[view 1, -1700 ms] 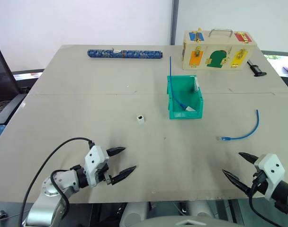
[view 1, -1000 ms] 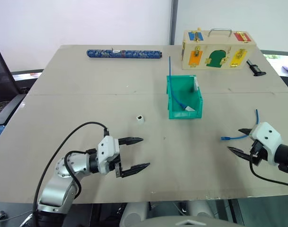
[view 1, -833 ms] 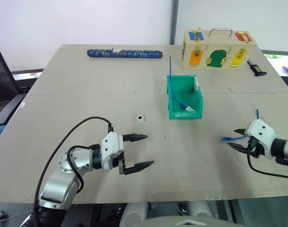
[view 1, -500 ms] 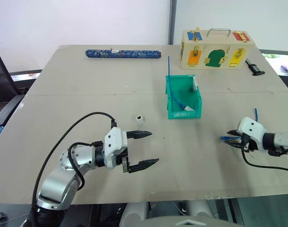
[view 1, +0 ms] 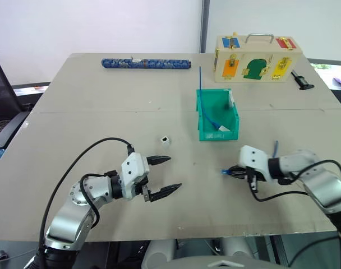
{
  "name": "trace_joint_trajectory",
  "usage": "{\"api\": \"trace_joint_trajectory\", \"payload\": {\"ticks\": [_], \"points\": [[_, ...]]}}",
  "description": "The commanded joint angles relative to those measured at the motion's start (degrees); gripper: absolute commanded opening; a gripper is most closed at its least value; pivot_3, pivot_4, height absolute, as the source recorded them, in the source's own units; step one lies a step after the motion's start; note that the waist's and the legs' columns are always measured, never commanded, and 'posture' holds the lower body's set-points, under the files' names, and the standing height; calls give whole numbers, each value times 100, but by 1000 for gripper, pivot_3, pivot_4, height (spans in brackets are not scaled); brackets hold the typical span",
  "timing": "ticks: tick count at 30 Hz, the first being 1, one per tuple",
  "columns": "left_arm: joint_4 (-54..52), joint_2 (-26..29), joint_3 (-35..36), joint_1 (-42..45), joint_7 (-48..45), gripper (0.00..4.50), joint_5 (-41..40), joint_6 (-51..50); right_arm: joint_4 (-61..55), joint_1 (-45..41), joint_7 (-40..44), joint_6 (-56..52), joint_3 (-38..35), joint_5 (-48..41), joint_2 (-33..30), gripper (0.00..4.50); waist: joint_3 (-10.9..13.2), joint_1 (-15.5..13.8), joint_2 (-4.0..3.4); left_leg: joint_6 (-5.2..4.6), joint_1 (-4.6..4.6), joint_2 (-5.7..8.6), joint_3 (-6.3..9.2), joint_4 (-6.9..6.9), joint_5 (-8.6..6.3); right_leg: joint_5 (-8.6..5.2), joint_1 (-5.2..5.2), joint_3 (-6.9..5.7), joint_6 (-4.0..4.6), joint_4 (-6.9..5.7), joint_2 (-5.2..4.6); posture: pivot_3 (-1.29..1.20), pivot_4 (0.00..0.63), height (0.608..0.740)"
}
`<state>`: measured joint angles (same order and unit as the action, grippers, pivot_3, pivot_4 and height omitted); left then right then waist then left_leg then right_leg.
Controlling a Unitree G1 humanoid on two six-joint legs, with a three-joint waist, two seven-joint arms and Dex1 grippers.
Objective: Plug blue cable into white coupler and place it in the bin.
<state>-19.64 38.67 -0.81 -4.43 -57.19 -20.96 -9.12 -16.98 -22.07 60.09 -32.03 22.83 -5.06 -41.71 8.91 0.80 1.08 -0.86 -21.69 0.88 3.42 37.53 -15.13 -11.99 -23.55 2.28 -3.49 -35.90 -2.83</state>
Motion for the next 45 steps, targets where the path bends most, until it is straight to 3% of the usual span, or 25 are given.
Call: {"api": "trace_joint_trajectory", "payload": {"ticks": [1,2,5,10,16,21,24,42,45], "points": [[153,46,-91,85,-102,4500,210,322,366,-486,-171,101,511,507,338,48,0,-5,0,0,-1,1,1,0,0,0,-1,0,0,0,0,0,150,740],[190,31,-117,112,-114,4500,217,311,528,-581,-185,271,615,626,413,48,0,-8,0,1,-3,1,2,0,0,1,-1,-4,1,0,-1,0,150,740],[317,23,-279,258,-186,4500,357,429,769,-580,-321,790,513,651,595,1058,-3,-14,5,1,-6,4,4,-1,0,4,-1,-8,-2,4,-6,0,150,740],[528,-167,-651,761,-78,4500,693,489,299,167,-602,1712,-382,216,590,3308,-2,-34,3,1,-6,6,5,-2,0,13,-1,-11,-16,1,-7,0,150,740],[502,-435,-1208,1491,40,4500,953,-89,-1167,1895,-660,1392,-1822,-900,331,3308,1,-33,-1,0,-14,20,21,-2,-1,14,-2,-11,-19,1,-16,0,150,740],[804,-461,-1495,2091,-123,4500,1040,-637,-2185,3915,-1283,1686,-2956,-862,484,3308,0,-51,-3,0,-12,27,18,-2,-1,12,2,-19,-20,-2,-9,0,150,740],[1116,-519,-1677,2285,-199,4500,1151,-675,-2532,4708,-1538,1832,-3320,-853,668,3308,-1,-4,-5,0,-6,29,12,-2,0,11,4,-14,-23,-5,-5,0,150,740],[2945,-1176,-2322,3262,-534,4500,1835,229,-3068,5547,-2193,1850,-3162,-604,922,3308,-6,-78,3,-1,-4,34,5,2,0,-1,5,1,-39,-4,-7,0,150,740],[3043,-1237,-2364,3299,-629,3308,1859,278,-3023,5645,-2168,1943,-3142,-557,903,3359,-8,-81,3,-1,-2,33,5,5,0,-4,7,1,-39,-4,-8,0,150,740]]}}
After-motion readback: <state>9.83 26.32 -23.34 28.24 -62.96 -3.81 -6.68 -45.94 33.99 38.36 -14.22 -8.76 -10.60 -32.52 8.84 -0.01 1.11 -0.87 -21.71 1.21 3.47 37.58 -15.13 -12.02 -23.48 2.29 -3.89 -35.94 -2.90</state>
